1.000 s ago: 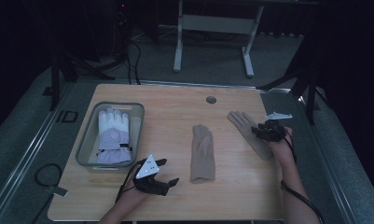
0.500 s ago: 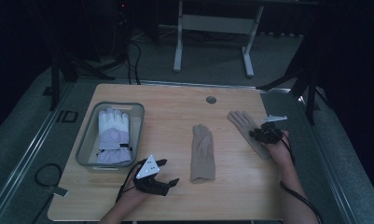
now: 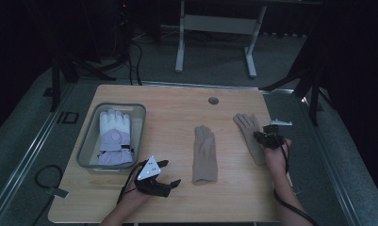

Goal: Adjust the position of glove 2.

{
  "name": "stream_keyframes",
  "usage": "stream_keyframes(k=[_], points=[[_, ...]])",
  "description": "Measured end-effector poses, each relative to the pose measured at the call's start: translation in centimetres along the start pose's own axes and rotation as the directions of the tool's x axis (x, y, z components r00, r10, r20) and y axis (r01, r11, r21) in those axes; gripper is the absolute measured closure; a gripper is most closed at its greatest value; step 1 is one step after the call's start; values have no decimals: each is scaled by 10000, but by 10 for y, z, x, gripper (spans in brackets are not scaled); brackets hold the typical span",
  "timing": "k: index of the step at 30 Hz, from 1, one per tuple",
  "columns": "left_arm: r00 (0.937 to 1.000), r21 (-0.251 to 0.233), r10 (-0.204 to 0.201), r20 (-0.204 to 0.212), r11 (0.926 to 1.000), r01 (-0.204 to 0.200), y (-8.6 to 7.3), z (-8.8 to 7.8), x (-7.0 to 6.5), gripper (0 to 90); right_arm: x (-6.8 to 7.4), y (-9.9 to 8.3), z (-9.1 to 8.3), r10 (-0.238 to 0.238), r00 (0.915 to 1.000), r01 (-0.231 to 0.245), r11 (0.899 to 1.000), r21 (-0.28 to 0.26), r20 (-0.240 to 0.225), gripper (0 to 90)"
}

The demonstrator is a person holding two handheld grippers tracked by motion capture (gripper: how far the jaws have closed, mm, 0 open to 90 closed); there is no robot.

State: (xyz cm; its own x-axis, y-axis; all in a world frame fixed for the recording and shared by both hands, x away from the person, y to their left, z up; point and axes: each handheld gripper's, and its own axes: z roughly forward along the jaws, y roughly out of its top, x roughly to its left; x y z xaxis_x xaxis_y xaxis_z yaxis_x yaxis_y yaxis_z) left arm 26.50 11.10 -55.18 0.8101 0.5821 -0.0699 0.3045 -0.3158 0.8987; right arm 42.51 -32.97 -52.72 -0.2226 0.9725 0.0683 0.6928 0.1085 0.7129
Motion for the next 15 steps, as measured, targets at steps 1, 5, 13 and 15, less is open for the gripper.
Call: stream_keyframes(k=[1,5,13,15], points=[[10000,-15,-5,-7,10000,5,0,0,0,148,2,0,-6,169,9999,-169,9998,-122,26,836],[10000,-85,-43,-16,10000,43,1,-1,0,148,8,-4,-28,614,9975,-596,9971,-482,361,836],[10000,-76,32,-41,10000,-33,2,-1,0,147,14,-21,-62,1441,9862,-1394,9884,-604,816,836],[10000,-82,58,-43,9999,-59,3,-1,-1,148,16,-28,-66,1524,9846,-1481,9875,-544,858,836]])
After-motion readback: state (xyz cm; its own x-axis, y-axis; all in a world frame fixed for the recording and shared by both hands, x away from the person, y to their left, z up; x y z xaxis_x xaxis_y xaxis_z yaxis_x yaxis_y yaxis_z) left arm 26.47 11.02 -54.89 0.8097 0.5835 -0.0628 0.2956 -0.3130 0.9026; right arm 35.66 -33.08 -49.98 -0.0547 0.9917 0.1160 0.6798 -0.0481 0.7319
